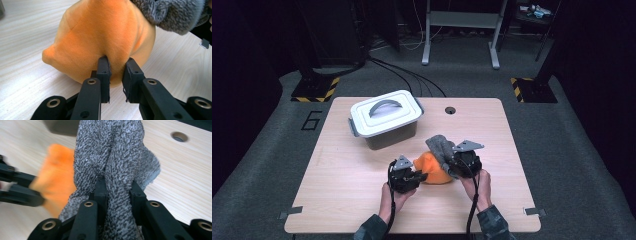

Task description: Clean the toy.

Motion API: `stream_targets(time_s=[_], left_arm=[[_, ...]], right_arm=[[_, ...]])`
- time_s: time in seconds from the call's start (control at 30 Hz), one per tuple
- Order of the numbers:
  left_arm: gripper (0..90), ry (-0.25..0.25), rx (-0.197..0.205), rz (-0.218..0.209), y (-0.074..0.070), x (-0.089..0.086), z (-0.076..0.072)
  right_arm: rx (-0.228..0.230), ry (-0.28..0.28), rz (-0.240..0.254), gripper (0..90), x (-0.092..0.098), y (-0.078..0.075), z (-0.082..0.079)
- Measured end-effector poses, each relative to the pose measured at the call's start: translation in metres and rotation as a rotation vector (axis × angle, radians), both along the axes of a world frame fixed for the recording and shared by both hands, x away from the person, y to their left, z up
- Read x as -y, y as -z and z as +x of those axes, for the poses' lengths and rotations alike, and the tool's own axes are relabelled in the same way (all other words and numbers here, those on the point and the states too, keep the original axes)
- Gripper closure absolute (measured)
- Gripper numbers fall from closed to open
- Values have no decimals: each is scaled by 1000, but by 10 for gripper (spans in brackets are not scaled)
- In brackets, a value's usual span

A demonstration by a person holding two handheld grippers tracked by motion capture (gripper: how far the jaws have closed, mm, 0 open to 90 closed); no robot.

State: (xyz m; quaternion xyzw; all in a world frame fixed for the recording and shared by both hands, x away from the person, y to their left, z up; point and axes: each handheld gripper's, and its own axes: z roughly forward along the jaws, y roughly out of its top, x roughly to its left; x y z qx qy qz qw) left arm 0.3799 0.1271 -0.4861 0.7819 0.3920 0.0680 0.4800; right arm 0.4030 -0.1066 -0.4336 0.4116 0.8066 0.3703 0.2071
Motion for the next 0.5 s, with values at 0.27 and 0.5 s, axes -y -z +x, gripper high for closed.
stream_targets(time_s=[0.27, 0.5], left_arm=[[452, -39, 82, 127, -12, 2, -5], [543, -1, 104, 171, -7, 13, 3]], right_arm=[[-24, -9, 52, 734, 4, 7, 7], [-9, -12, 28, 732, -2, 5, 6]])
